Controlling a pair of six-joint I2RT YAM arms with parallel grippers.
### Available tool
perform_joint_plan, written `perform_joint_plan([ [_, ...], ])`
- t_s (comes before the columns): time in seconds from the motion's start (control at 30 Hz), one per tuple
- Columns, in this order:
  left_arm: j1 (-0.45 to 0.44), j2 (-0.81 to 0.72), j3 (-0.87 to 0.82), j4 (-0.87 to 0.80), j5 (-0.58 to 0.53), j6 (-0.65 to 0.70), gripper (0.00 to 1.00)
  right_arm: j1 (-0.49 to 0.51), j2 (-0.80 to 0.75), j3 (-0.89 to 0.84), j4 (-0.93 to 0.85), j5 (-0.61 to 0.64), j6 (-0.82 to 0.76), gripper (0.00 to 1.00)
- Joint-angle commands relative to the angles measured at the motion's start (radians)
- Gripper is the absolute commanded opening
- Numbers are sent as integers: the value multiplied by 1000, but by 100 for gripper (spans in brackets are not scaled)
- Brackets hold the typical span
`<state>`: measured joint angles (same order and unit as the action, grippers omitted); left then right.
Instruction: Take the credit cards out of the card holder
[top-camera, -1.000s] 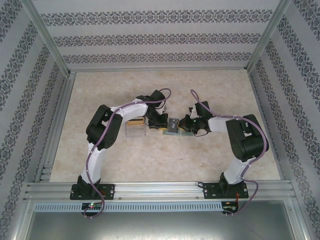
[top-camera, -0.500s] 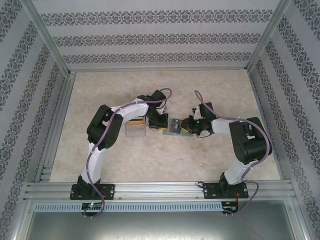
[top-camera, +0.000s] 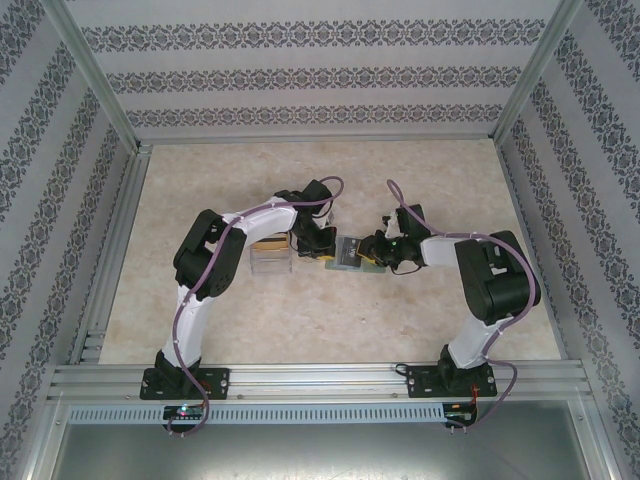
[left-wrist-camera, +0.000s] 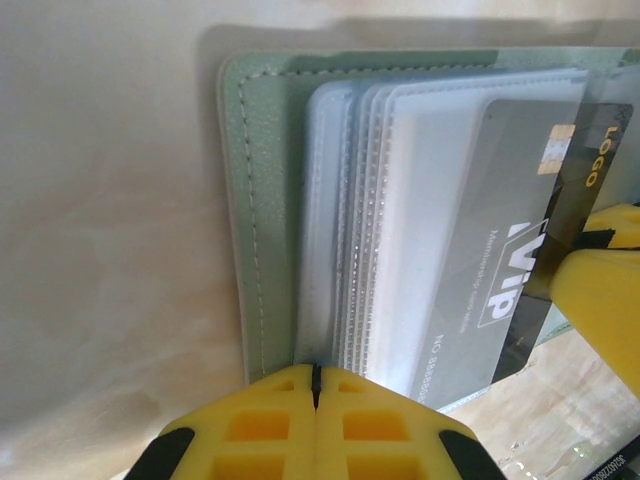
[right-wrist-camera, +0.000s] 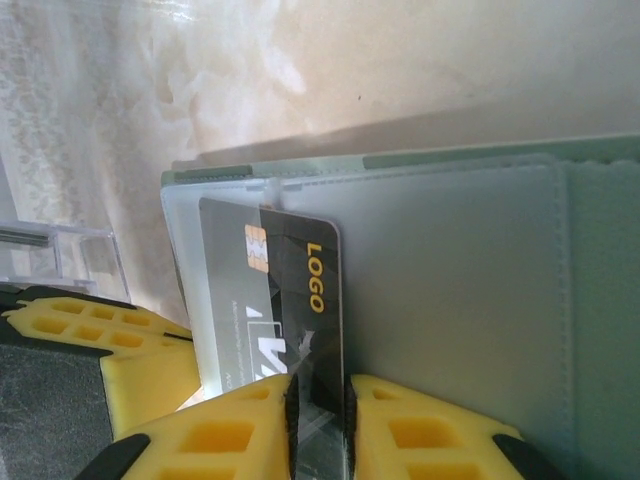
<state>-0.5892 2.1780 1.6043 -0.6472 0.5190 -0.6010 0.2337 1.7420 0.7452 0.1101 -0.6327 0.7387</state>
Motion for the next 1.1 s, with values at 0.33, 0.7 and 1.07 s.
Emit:
perform_joint_plan([
  [0.33,-11,36,20,-69,-23,30,0,-7,13,-7,11,-2,2,0],
  [0.7,-4,35,26,-70,-5,37,0,-130,-137,-87,-82,-24,-73,0],
  [1.07,2,10,61,-66,17,55,1,-223,-337,-109,-266,-8,-164,0],
])
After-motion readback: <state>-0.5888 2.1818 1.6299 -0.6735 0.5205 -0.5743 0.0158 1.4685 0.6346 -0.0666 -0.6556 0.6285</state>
